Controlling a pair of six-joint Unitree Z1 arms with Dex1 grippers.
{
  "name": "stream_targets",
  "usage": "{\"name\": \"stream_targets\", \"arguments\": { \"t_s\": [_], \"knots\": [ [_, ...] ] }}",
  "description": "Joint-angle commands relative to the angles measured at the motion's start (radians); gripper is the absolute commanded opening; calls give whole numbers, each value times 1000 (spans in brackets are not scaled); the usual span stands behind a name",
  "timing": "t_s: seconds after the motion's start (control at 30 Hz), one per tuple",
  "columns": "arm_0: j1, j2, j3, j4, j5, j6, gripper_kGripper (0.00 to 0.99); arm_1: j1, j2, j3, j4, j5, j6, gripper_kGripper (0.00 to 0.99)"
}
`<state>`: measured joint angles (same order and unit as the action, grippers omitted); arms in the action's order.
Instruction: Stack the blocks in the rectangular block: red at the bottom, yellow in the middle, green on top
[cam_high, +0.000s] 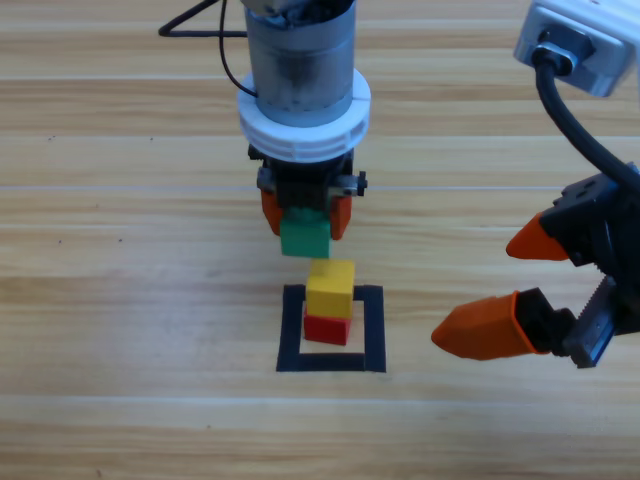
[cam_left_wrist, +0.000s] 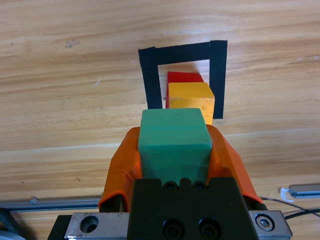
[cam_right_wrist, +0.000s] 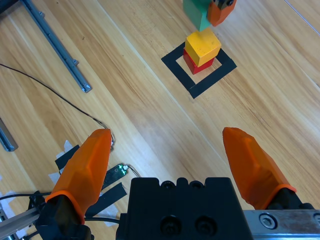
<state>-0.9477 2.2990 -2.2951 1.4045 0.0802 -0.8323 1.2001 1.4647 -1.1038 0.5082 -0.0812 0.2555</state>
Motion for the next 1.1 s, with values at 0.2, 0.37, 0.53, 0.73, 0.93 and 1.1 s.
{"name": "stream_targets", "arguments": {
  "t_s": [0.2,0.37,0.53,0.73,0.93,1.1],
  "knots": [
    [-59,54,-15,8,-10,-27,0,27,5,28,13,-20,8,986],
    [-60,59,-17,8,-10,-30,0,27,5,30,13,-20,8,986],
    [-60,66,-21,8,-8,-27,0,27,5,30,13,-20,8,986],
    [-60,85,-27,7,-8,-21,0,27,5,30,13,-20,8,986],
    [-60,89,-30,7,-8,-21,0,27,6,30,13,-20,8,986],
    [-60,93,-30,7,-8,-19,0,27,6,30,13,-20,8,986]
  ]
}}
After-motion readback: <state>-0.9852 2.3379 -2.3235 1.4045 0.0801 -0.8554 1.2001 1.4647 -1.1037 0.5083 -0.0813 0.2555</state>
